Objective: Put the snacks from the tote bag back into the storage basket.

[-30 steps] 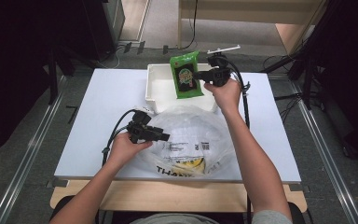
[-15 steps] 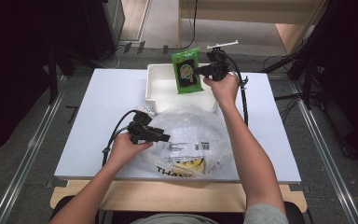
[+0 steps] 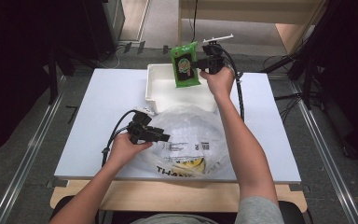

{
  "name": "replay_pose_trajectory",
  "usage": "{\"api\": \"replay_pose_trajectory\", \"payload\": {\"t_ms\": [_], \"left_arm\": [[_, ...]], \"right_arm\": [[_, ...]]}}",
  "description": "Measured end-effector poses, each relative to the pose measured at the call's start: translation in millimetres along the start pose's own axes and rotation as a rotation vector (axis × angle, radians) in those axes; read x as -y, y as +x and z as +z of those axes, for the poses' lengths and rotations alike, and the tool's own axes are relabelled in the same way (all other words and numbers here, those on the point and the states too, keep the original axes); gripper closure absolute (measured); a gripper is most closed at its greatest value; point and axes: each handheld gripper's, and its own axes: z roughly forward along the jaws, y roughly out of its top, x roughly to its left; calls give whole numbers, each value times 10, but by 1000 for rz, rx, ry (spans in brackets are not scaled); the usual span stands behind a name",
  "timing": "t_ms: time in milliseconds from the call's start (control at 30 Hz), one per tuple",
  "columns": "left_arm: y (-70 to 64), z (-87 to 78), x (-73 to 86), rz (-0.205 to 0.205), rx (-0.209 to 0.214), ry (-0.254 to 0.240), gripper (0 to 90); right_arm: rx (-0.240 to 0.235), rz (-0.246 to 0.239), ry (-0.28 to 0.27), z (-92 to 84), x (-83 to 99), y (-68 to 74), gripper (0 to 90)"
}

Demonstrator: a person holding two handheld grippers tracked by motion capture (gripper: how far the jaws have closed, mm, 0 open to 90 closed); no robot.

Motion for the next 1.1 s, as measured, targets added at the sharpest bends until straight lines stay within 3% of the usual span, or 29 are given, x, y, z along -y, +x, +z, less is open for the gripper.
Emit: {"api": "replay_pose_trajectory", "payload": {"t_ms": [300, 467, 767, 1100], "left_arm": [[37, -35, 7, -6, -5, -5, 515], [30, -16, 11, -3, -8, 1, 515], [51, -41, 20, -3, -19, 0, 515], [63, -48, 24, -5, -20, 6, 514]], "right_arm": [[33, -9, -2, 181, -89, 40, 750], [38, 10, -5, 287, -90, 11, 749], [59, 26, -15, 470, -20, -62, 748], [75, 1, -8, 633, 108, -107, 748]]}}
